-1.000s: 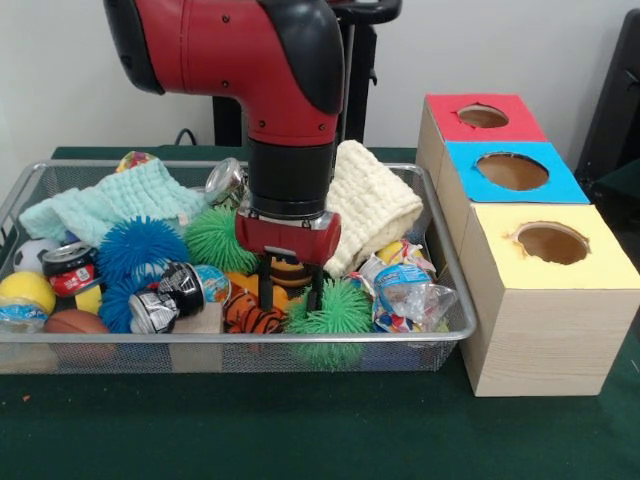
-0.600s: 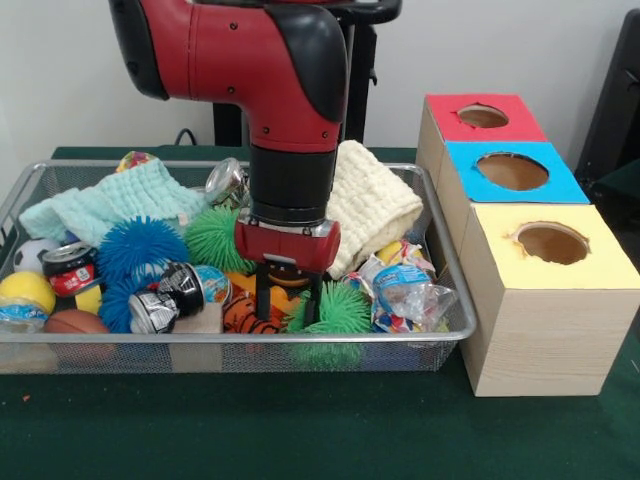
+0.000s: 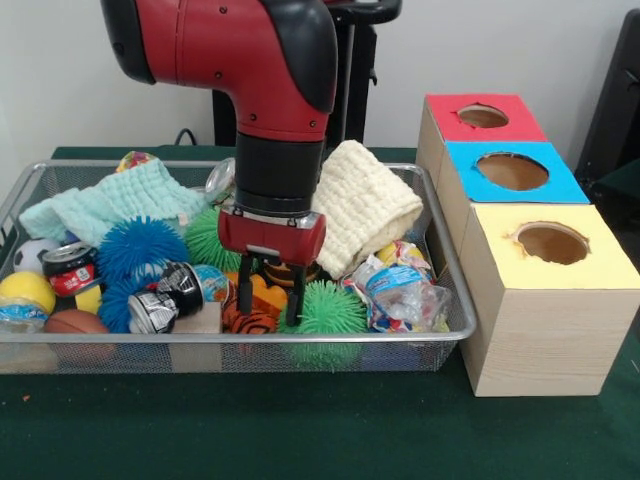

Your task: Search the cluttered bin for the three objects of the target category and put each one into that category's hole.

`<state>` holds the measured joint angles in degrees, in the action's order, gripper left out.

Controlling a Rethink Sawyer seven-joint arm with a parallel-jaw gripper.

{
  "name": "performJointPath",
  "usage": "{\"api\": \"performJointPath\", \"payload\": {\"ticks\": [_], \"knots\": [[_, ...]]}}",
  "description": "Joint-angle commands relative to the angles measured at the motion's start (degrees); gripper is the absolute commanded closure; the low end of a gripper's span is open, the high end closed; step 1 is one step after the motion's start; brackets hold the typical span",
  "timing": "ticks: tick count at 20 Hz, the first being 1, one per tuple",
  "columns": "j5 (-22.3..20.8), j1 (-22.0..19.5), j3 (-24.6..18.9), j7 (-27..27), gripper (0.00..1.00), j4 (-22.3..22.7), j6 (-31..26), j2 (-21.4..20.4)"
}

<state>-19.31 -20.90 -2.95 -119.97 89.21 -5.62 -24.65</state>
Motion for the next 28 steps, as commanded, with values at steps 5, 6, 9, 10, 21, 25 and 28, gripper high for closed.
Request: {"api": "performJointPath", "payload": {"ticks": [5,6,9,10,21,25,28], "knots": [[-1.62,-1.16,-1.00,-0.84,0.00,-2.31,-3.83,5.09],[-1.70,-1.20,-0.85,-1.01,0.00,-2.65,-3.31,6.06],[-1.71,-0.89,-0.24,-1.31,0.00,-3.15,-2.94,7.85],[-1.70,-0.96,-0.21,-1.40,0.00,-3.45,-2.66,8.90],[0.36,4.81,8.11,-6.57,0.00,-5.81,-0.18,11.84],[0.63,6.88,11.32,-6.30,0.00,-7.78,-1.36,11.87],[0.39,6.49,10.28,-5.11,1.00,-7.73,-1.45,11.50]]}}
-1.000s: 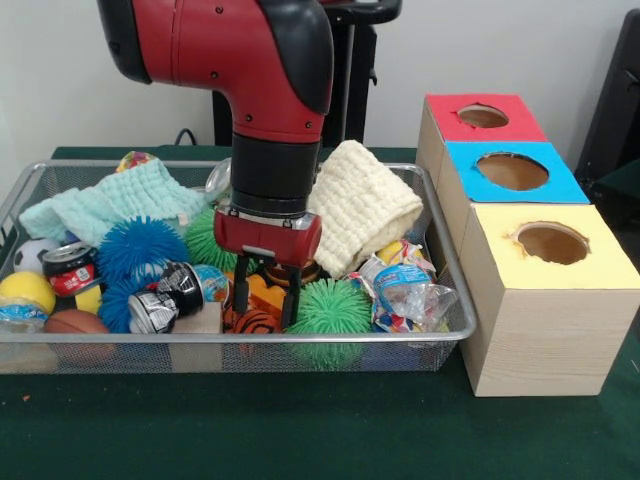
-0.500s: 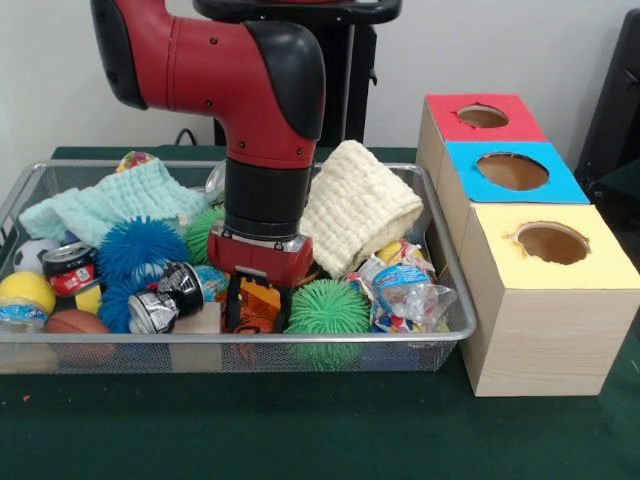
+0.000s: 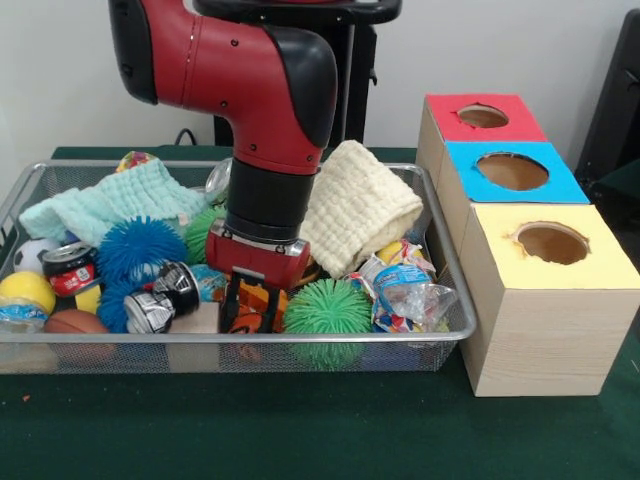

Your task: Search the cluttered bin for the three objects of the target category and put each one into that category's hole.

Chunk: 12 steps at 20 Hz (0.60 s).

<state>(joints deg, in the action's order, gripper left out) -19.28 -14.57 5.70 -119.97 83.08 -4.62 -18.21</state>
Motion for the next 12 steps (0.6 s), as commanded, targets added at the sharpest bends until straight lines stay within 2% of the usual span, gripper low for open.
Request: {"api": "performJointPath", "payload": {"ticks": [1,5,7,9,12], "knots": [[0.22,-0.36,0.95,-4.58,1.00,-1.36,-2.64,4.82],[-0.41,-3.48,-3.70,-0.98,1.00,-0.72,-5.49,3.62],[0.54,-3.44,-3.68,-1.74,1.00,-0.21,-6.44,2.84],[1.12,-3.14,-3.39,-2.99,1.00,2.38,-6.42,-0.22],[0.69,-0.37,-1.82,-3.72,1.00,9.18,-6.88,-11.04]]}}
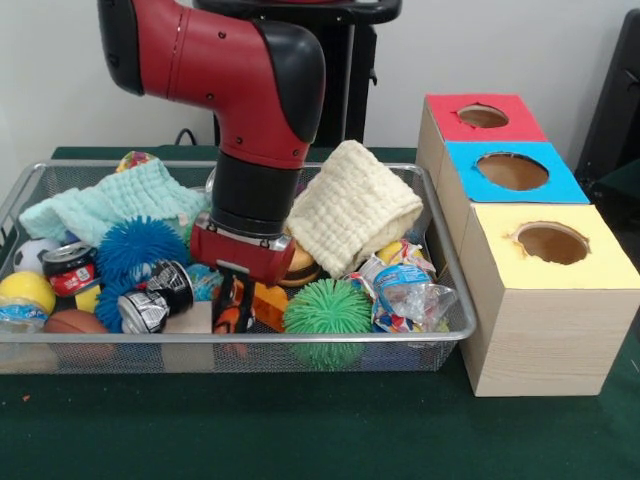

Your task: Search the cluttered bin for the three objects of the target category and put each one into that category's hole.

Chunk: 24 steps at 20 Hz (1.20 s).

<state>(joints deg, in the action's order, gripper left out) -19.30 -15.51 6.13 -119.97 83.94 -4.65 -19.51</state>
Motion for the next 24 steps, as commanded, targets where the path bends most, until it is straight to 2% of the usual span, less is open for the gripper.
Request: {"api": "performJointPath", "payload": {"ticks": [1,2,4,6,12,17,24], "knots": [[0.42,1.17,-1.83,-3.65,1.00,9.60,-6.77,-11.88],[0.66,2.12,-1.47,-3.85,1.00,11.14,-7.29,-15.04],[1.22,2.54,-2.03,-2.82,1.00,12.51,-9.86,-18.62],[1.86,2.64,-2.80,-2.11,1.00,13.28,-12.04,-20.69],[5.52,2.03,-5.32,-2.44,1.00,16.64,-20.27,-23.95],[8.12,4.91,-3.25,-7.64,1.00,20.74,-20.30,-24.56],[16.67,7.38,-2.73,-13.47,1.00,26.48,-23.32,-24.63]]}}
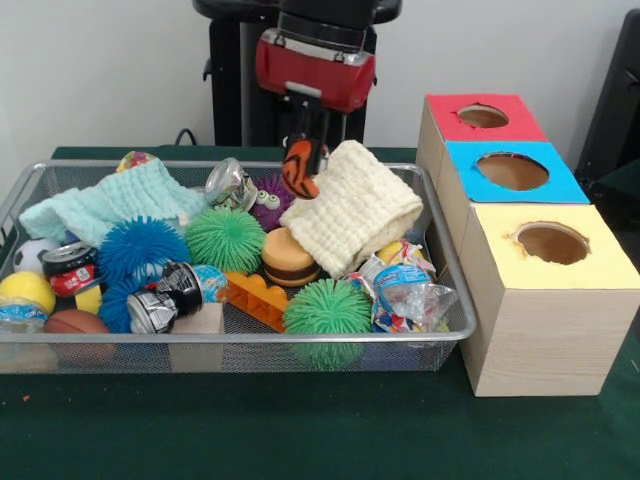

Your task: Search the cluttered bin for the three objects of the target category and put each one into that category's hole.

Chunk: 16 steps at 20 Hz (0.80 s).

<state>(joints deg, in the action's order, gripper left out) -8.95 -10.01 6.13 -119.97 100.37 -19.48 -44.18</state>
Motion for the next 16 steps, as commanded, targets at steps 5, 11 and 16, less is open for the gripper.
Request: {"api": "performJointPath", "payload": {"ticks": [5,11,16], "knots": [[9.82,6.16,0.62,-15.26,1.00,12.29,-9.22,-1.50],[14.76,9.59,2.36,-16.91,1.00,15.35,-9.11,-1.68],[18.84,11.84,2.90,-17.70,1.00,20.18,-7.58,-2.72]]}}
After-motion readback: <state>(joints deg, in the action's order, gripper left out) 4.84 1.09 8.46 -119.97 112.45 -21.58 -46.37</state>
